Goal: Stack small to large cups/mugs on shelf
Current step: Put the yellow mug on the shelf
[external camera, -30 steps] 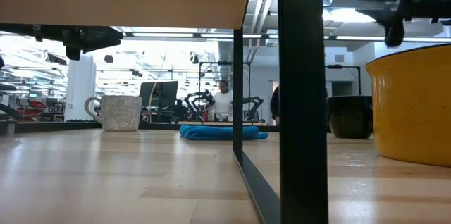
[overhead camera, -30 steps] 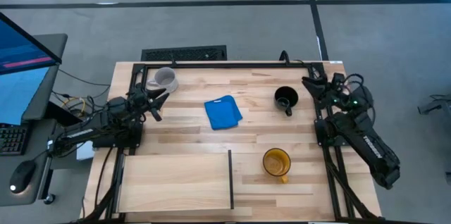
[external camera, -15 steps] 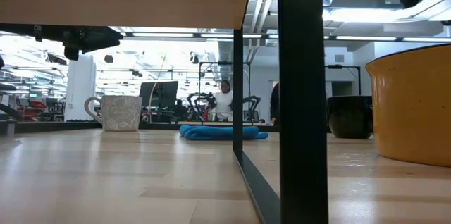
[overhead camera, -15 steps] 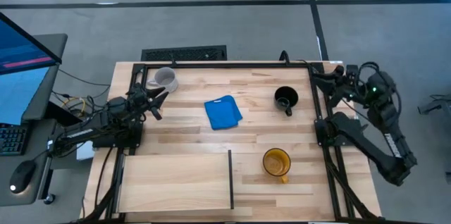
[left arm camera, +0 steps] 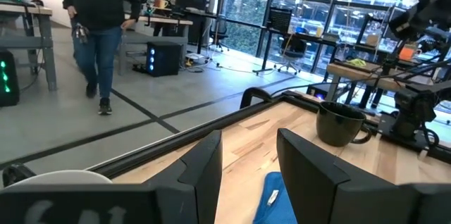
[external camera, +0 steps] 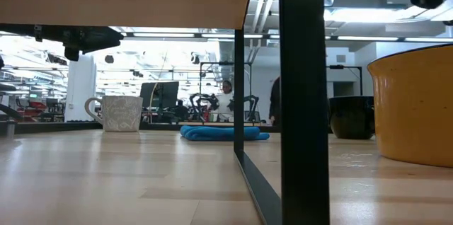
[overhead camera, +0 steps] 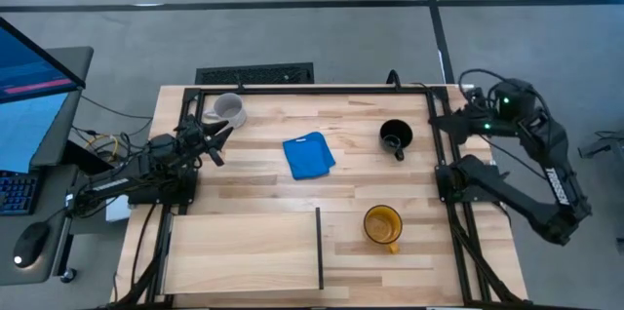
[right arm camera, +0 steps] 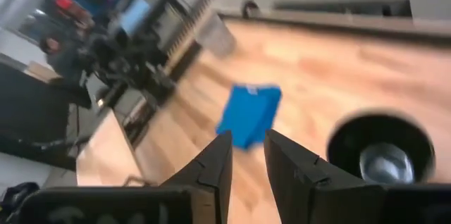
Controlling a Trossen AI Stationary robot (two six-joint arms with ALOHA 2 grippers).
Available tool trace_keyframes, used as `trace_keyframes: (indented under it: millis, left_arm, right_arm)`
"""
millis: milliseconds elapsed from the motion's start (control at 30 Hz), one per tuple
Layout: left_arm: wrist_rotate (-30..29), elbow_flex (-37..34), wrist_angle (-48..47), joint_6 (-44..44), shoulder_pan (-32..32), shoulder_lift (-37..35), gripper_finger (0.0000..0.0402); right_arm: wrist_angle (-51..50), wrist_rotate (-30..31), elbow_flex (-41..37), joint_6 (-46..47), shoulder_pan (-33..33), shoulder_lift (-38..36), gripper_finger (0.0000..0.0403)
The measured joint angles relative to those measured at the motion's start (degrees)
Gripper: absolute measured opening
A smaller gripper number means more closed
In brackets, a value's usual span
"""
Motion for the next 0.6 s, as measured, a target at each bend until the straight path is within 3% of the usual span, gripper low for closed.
trace_keyframes:
  millis: [333,600]
  left_arm:
    - [0.0,0.0,0.0,0.0,0.0,0.0,0.0127]
    - [0.0,0.0,0.0,0.0,0.0,0.0,0.0127]
  right_arm:
    - [-18.7,2.1,1.0,0.1,0.0,4.1,0.0107]
    - [-18.8,3.2,1.0,7.9,0.0,6.3,0.0107]
